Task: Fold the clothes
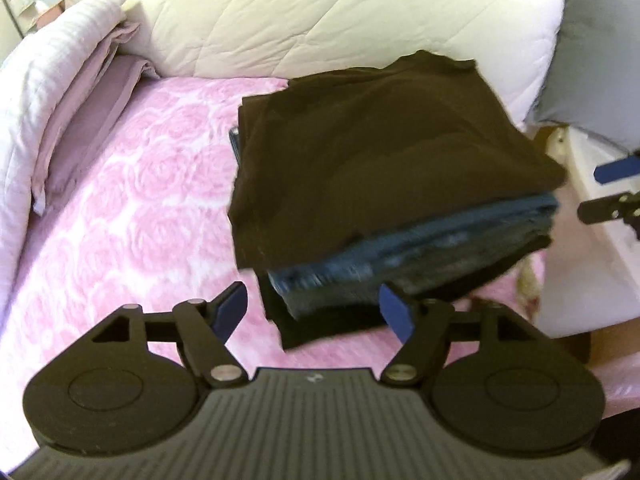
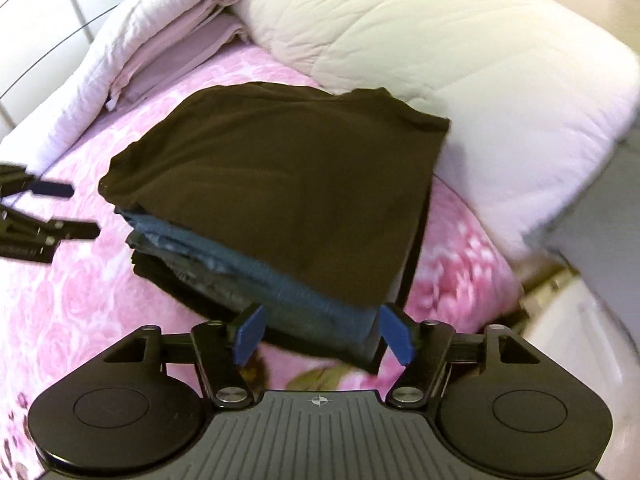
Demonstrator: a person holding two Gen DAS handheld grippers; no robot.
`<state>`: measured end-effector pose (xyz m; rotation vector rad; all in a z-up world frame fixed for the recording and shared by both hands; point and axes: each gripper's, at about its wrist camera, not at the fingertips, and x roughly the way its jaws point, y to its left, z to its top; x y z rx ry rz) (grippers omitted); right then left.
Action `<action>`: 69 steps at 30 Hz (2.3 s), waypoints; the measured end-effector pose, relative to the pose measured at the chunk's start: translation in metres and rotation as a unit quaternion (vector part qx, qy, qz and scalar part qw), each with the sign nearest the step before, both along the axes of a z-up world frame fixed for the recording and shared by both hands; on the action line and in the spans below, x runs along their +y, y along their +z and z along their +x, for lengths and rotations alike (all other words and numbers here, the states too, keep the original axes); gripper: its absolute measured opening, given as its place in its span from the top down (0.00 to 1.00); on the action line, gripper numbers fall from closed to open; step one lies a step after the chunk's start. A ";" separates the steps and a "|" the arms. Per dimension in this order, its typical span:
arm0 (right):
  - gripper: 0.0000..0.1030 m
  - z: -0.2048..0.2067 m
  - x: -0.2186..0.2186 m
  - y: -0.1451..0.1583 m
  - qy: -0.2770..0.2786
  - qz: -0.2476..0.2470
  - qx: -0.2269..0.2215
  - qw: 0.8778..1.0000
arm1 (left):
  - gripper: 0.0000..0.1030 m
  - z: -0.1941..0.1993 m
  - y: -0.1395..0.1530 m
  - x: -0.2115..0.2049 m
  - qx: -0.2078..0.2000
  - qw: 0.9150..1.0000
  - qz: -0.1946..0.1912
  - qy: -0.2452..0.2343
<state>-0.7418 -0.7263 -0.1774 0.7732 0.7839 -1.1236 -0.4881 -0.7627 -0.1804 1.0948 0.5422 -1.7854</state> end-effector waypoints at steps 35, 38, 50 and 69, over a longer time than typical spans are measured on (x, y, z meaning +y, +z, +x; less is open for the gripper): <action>0.20 0.086 0.179 0.107 -0.069 -0.082 0.026 0.994 | 0.06 0.034 0.094 0.173 0.073 0.994 -0.040 0.068; 0.20 0.083 0.186 0.108 -0.078 -0.086 0.024 0.993 | 0.06 0.030 0.094 0.175 0.070 0.994 -0.040 0.067; 0.20 0.074 0.201 0.117 -0.110 -0.091 0.020 0.990 | 0.06 0.027 0.100 0.179 0.077 0.993 -0.048 0.081; 0.20 0.088 0.198 0.111 -0.120 -0.064 0.023 0.990 | 0.06 0.037 0.093 0.178 0.093 0.991 -0.025 0.089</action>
